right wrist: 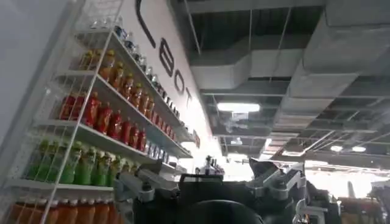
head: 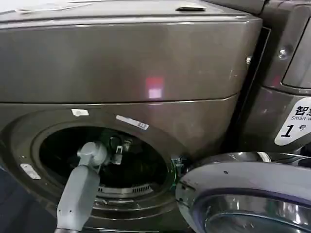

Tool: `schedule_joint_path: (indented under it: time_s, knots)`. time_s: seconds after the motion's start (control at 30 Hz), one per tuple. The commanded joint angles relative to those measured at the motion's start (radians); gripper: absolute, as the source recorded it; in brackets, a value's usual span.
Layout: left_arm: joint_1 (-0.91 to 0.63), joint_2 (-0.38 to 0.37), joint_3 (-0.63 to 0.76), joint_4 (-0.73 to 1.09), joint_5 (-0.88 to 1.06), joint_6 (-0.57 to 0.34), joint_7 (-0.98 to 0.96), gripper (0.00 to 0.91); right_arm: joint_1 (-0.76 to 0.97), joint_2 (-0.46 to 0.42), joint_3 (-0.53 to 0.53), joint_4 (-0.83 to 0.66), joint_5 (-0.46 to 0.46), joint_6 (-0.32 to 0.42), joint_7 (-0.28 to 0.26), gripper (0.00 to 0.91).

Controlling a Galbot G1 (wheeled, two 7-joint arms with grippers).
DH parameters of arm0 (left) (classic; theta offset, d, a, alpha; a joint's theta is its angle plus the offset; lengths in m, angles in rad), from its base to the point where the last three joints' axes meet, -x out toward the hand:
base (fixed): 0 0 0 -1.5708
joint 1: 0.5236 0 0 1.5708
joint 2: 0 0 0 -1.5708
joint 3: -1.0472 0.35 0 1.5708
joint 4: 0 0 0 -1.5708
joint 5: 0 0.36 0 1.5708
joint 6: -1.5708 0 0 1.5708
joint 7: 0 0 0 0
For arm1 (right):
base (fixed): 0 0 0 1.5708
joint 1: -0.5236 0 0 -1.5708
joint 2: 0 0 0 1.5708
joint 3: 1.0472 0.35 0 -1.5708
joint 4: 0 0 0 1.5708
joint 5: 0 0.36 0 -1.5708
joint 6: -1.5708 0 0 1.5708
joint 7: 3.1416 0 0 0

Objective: Grasp the clothes from the dryer.

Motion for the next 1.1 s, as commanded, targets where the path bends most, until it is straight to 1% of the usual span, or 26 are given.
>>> schedule_joint_path:
  time_s: [0.03,0.17,0.23,0.27,0.3,0.4,0.43,0.47,0.5,0.57,0.67,0.7,0.77,0.83,0.87,0.9,0.93,1.0,1.1]
  knots:
    - [-0.008,-0.008,-0.011,-0.02,-0.065,0.033,-0.004,0.0,-0.002,0.0,0.001,0.0,-0.002,0.001,0.002,0.907]
    - [-0.016,-0.008,-0.032,-0.056,-0.188,0.091,-0.053,0.0,0.0,0.002,0.0,0.002,-0.002,0.001,0.002,0.907]
    - [-0.021,-0.01,-0.042,-0.073,-0.26,0.118,-0.143,0.0,0.0,0.003,-0.003,0.003,-0.002,0.001,0.003,0.907]
    - [-0.027,-0.013,-0.044,-0.074,-0.288,0.124,-0.227,0.0,0.001,0.003,-0.003,0.003,-0.002,0.002,0.003,0.907]
    - [-0.03,-0.016,-0.047,-0.074,-0.299,0.13,-0.257,0.0,0.002,0.004,-0.004,0.003,-0.001,0.003,0.003,0.907]
    - [-0.051,-0.034,-0.044,-0.069,-0.343,0.175,-0.5,0.0,0.003,0.009,-0.011,0.01,0.006,0.006,0.004,0.907]
    - [-0.061,-0.043,-0.045,-0.067,-0.365,0.218,-0.558,0.0,0.005,0.012,-0.015,0.014,0.013,0.006,0.008,0.907]
    - [-0.067,-0.049,-0.047,-0.067,-0.379,0.239,-0.57,0.0,0.005,0.015,-0.018,0.019,0.018,0.006,0.008,0.907]
    - [-0.073,-0.06,-0.048,-0.066,-0.397,0.261,-0.642,0.0,0.005,0.016,-0.019,0.02,0.018,0.008,0.007,0.907]
    - [-0.08,-0.076,-0.048,-0.07,-0.429,0.302,-0.727,0.0,0.007,0.018,-0.02,0.023,0.02,0.017,0.007,0.907]
    - [-0.101,-0.108,-0.052,-0.061,-0.495,0.406,-0.889,0.0,0.005,0.018,-0.018,0.022,0.023,0.023,0.007,0.907]
    - [-0.108,-0.118,-0.056,-0.054,-0.541,0.426,-0.939,0.0,0.005,0.018,-0.017,0.023,0.023,0.025,0.005,0.907]
    - [-0.114,-0.133,-0.055,-0.052,-0.581,0.46,-1.022,0.0,0.006,0.022,-0.011,0.034,0.021,0.004,0.005,0.907]
    - [-0.114,-0.15,-0.053,-0.045,-0.634,0.479,-1.1,0.0,0.008,0.026,-0.007,0.058,0.02,-0.049,0.033,0.907]
    - [-0.115,-0.162,-0.054,-0.035,-0.657,0.486,-1.14,0.0,0.008,0.027,-0.008,0.062,0.02,-0.053,0.046,0.907]
    - [-0.117,-0.175,-0.057,-0.026,-0.7,0.499,-1.205,0.0,0.007,0.028,-0.008,0.063,0.019,-0.05,0.045,0.907]
    - [-0.114,-0.187,-0.06,-0.022,-0.723,0.505,-1.231,0.0,0.004,0.031,-0.009,0.062,0.027,-0.026,0.039,0.907]
    - [-0.108,-0.213,-0.06,-0.026,-0.791,0.528,-1.298,0.0,0.0,0.031,-0.012,0.049,0.033,0.025,0.043,0.907]
    - [-0.105,-0.252,-0.083,-0.013,-0.824,0.535,-1.379,0.0,-0.012,0.033,-0.004,0.048,0.032,0.033,0.04,0.907]
